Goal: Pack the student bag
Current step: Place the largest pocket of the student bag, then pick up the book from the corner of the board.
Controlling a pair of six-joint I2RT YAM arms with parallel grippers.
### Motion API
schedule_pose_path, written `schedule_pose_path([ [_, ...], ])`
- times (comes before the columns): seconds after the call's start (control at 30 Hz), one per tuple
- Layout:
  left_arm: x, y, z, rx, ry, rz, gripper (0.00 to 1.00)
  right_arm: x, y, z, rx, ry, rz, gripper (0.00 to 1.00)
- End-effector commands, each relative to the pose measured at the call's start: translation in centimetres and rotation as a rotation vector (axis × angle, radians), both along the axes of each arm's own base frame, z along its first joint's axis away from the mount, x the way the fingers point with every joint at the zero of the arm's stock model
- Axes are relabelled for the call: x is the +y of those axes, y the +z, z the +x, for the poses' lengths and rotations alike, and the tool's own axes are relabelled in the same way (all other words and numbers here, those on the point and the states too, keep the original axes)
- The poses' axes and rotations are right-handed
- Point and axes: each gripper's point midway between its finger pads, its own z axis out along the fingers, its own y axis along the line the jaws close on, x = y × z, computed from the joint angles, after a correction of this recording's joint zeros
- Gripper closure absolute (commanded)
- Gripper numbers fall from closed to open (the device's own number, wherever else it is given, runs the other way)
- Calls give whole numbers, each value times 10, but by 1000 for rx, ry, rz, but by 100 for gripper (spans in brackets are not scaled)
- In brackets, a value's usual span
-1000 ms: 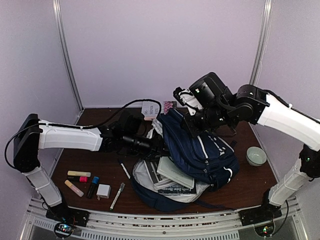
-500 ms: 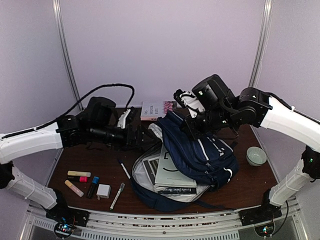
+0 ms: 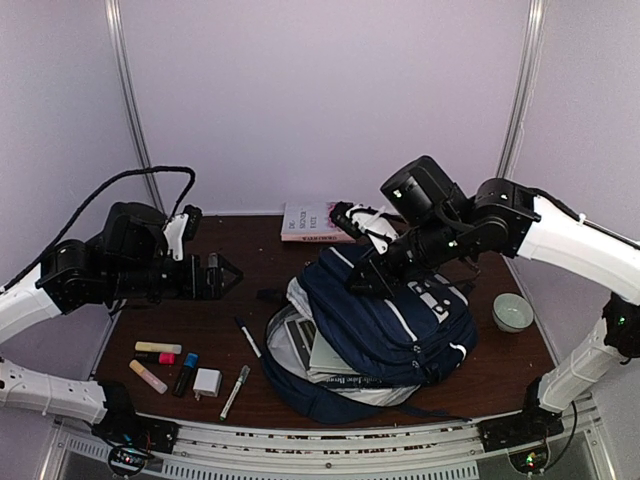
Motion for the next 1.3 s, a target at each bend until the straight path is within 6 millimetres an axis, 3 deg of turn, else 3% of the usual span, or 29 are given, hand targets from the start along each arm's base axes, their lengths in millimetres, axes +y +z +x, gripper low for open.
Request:
schedule_pose_path([
  [0.0,18,-2,9,-64,56,81,2,-1,20,23,-123,-97,21,33],
  [0.03,18,-4,11,-66,55,93,2,-12,23,41,-179,-192,-6,25],
  [0.1,16,-8,14,-61,48,119,2,-22,30,61,-212,-290,2,19],
  [0.3,3,-13,40,-62,25,121,2,-23,45,115,-164,-442,203,20],
  [0.47,-1,-10,87,-49,-13,-10,2,-26,36,178,-93,-617,327,22],
  [0.63,-9,-7,158,-22,-12,-162,2,-29,-4,268,126,-809,532,30],
  [0.73,-18,-1,206,5,-18,-300,3,-20,-36,312,279,-858,631,33],
  [0.77,-17,-16,229,46,6,-320,4,-17,-48,325,318,-878,647,34],
  [0.87,-17,-36,281,102,23,-462,4,-13,-67,358,362,-933,703,35],
  [0.97,-25,-47,327,161,-9,-660,8,-18,-85,388,386,-1000,746,35],
  [1.0,-27,-53,339,185,-8,-690,9,-22,-83,399,378,-1021,771,36],
  [1.13,-32,-88,386,266,57,-667,9,-41,-110,426,400,-1131,806,37],
  [1.27,-30,-113,417,328,159,-678,9,-42,-140,438,466,-1201,851,38],
])
